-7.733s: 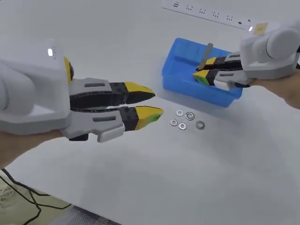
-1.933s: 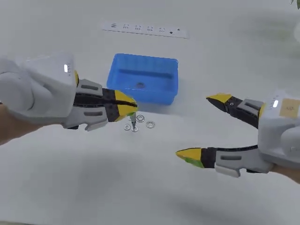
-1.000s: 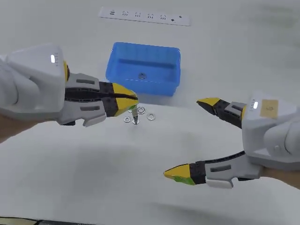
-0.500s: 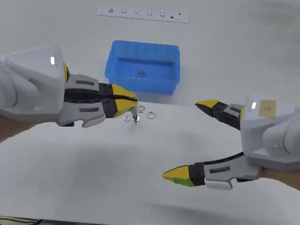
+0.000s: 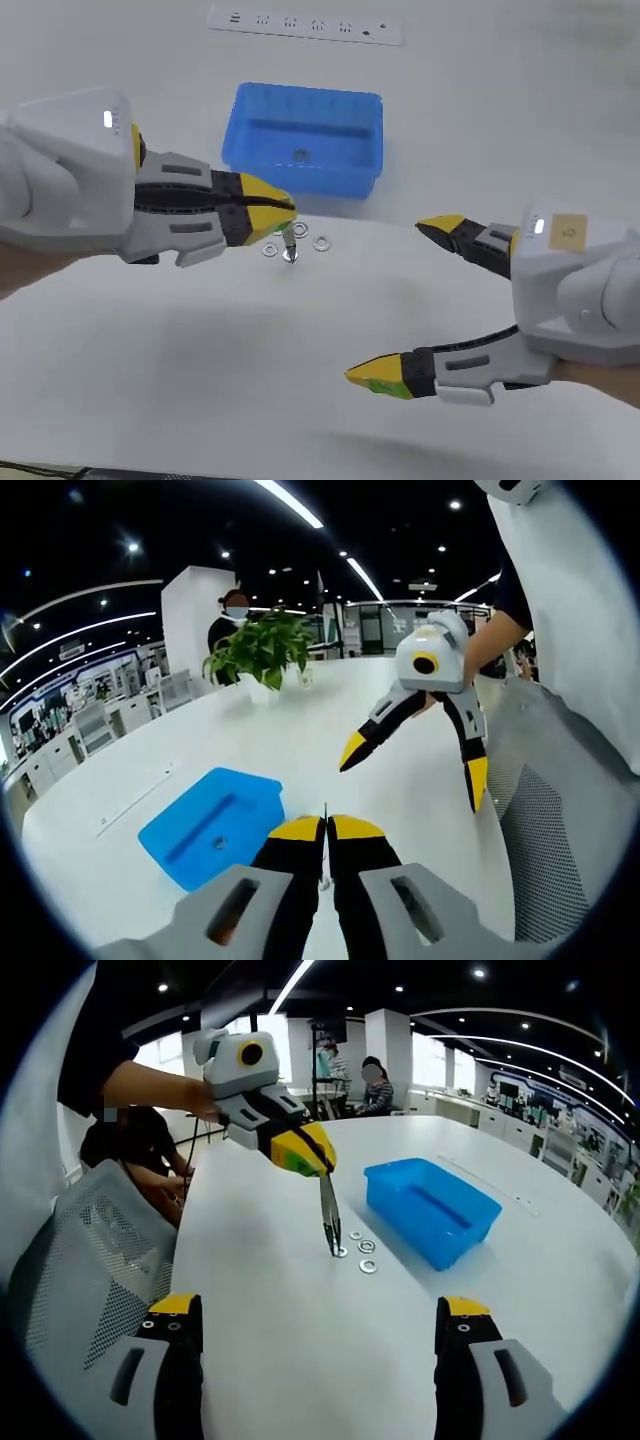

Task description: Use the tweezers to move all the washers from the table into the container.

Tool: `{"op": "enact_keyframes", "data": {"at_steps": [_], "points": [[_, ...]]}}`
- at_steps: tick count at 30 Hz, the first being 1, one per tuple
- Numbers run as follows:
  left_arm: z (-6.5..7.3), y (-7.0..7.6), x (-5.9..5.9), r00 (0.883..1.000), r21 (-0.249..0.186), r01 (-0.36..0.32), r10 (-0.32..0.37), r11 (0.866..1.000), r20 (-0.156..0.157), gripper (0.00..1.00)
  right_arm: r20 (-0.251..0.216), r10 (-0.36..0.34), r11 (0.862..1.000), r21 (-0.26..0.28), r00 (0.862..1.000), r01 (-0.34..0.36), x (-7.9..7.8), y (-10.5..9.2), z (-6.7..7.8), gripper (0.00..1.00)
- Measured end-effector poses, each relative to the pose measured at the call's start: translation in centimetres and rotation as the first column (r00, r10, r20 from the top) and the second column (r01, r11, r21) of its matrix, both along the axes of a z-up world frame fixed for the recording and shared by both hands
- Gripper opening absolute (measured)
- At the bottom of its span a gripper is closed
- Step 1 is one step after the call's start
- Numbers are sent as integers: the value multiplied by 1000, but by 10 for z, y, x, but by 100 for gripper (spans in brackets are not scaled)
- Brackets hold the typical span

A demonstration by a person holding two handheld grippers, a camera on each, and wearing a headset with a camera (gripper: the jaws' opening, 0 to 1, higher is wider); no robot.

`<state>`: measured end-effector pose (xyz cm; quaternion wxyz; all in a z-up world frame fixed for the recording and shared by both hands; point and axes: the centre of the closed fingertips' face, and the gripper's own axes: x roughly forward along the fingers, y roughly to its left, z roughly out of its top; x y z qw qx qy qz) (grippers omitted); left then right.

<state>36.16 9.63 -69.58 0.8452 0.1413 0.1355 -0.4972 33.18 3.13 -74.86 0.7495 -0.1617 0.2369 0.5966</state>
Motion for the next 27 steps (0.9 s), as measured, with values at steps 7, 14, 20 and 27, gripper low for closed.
{"op": "enact_keyframes", "data": {"at_steps": [7, 14, 20, 27], "points": [[-1, 1, 0, 1000, -1, 5, -5, 1000, -5, 5, -4, 5, 1000, 1, 1000, -5, -1, 2, 0, 97], [-3, 0, -6, 995, -32, 47, -50, 998, -91, 5, -25, 65, 998, 14, 998, -65, -5, 18, -3, 97], [-3, 6, 4, 989, -26, 76, -78, 997, -128, 5, -5, 166, 986, -3, 986, -166, -1, 47, -7, 91], [-4, -2, 5, 982, -17, 115, -116, 993, -148, 5, -13, 185, 982, 32, 983, -184, 18, 76, -9, 82]]}}
